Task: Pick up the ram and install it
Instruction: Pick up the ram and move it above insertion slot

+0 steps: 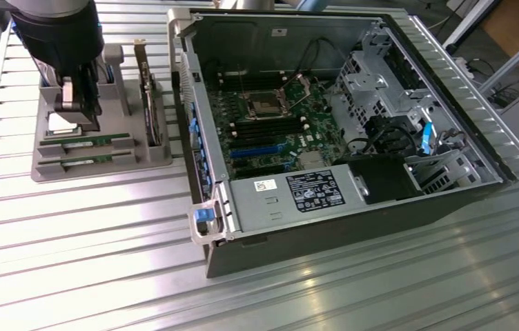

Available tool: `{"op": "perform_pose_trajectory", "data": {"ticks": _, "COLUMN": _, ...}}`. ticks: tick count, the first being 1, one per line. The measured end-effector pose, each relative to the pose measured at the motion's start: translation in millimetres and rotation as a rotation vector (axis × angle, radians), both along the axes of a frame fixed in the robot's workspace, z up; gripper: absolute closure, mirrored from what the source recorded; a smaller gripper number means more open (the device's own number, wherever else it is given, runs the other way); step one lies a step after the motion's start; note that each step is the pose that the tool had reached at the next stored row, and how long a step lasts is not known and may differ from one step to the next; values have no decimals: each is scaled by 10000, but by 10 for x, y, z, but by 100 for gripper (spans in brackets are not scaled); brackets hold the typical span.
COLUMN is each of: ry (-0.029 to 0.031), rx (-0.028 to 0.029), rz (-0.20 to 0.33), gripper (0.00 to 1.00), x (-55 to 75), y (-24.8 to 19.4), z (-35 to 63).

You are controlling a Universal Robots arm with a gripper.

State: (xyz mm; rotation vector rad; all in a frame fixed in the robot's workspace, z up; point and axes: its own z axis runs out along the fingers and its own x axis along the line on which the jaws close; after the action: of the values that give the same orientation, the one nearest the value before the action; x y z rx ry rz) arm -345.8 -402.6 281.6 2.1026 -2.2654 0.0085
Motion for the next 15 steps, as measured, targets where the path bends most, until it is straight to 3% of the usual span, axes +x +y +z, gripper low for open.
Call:
{"op": "perform_pose_trajectory", "data": {"ticks": 1, "ry": 0, "rx": 263, "rz": 29, "gripper": 64, "x": -12, "y": -7, "z": -8}}
{"op": "perform_pose_trajectory", "data": {"ticks": 2, "ry": 1, "rx": 337, "rz": 95, "gripper": 64, "x": -15, "y": -10, "z": -11}}
{"op": "perform_pose_trajectory", "data": {"ticks": 5, "ry": 13, "rx": 362, "rz": 806, "gripper": 64, "x": -19, "y": -11, "z": -22}}
{"op": "perform_pose_trajectory", "data": {"ticks": 15, "ry": 14, "rx": 366, "rz": 807, "gripper": 64, "x": -78, "y": -37, "z": -54}}
